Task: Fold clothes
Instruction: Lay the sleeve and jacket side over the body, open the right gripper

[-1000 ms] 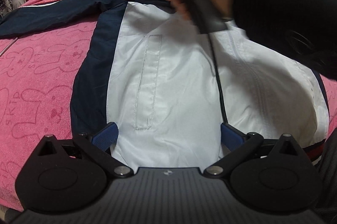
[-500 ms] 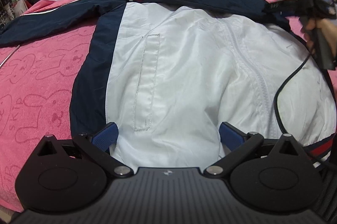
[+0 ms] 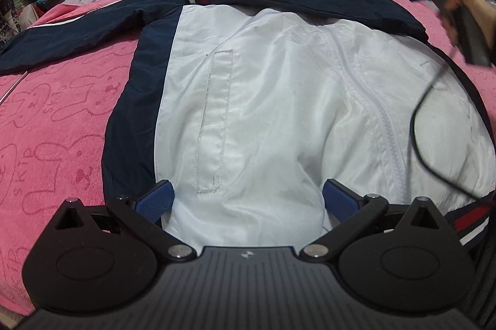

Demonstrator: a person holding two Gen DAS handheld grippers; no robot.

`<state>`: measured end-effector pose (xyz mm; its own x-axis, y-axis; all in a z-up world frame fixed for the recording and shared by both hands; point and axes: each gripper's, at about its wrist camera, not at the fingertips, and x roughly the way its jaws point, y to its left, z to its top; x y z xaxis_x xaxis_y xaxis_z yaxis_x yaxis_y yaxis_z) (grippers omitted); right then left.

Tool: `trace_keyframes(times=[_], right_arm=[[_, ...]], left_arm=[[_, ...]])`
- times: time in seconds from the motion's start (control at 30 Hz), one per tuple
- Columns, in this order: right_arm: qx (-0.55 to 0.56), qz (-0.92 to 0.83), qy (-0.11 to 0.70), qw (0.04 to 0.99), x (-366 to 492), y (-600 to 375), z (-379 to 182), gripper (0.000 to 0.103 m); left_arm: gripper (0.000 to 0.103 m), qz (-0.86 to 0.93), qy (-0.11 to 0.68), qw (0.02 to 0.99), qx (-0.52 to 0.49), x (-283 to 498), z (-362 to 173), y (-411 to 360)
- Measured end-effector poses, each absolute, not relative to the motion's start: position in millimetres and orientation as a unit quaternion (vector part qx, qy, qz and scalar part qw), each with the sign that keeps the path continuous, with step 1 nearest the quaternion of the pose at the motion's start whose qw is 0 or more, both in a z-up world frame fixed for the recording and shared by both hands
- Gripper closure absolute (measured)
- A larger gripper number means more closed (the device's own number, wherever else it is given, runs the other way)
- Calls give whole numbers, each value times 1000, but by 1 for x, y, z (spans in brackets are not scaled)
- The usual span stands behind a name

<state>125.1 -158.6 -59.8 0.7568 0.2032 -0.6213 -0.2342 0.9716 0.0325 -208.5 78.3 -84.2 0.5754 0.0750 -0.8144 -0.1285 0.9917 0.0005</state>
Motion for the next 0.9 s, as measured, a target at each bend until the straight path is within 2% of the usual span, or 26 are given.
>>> trace_keyframes(times=[0.07,0.13,0.17,0.23,0.27,0.33,0.37,0.4,0.47,0.53,0.6,0.67,0.73,0.83,0.9], right_arm=[[-8,101,363,926,168,-148,-74,24],[0,95,437,894,210,-143,-104,17],[-7,94,415,905,211,-145,-104,7],[-29,80,423,902,209,-136,-96,10],[-30,86,416,905,201,-133,-88,15],[-36,119,373,920,167,-135,-73,16],[-40,135,356,924,149,-138,-67,13],[-44,148,347,925,132,-142,-65,6],[-70,163,373,911,117,-153,-79,2],[-82,137,403,901,113,-169,-92,4],[-5,146,380,913,92,-193,-77,13],[70,176,346,919,60,-217,-60,12],[96,211,326,917,17,-234,-51,11],[73,265,344,898,-34,-242,-52,11],[14,271,355,895,-66,-236,-65,11]], left_arm=[[0,56,458,887,-30,-208,-84,79],[0,55,459,886,-29,-208,-84,79],[0,55,459,886,-29,-209,-84,79],[0,53,459,886,-29,-209,-84,79],[0,53,458,887,-28,-209,-85,79],[0,52,455,889,-24,-210,-85,78],[0,51,453,890,-24,-210,-85,78],[0,51,451,891,-24,-211,-85,78],[0,52,451,891,-24,-211,-84,78],[0,53,453,890,-24,-210,-83,78],[0,53,458,887,-29,-209,-80,80],[0,53,463,884,-36,-207,-78,83],[0,56,466,882,-34,-206,-78,82],[0,61,464,884,-20,-206,-81,76],[0,65,460,885,-16,-208,-82,74]])
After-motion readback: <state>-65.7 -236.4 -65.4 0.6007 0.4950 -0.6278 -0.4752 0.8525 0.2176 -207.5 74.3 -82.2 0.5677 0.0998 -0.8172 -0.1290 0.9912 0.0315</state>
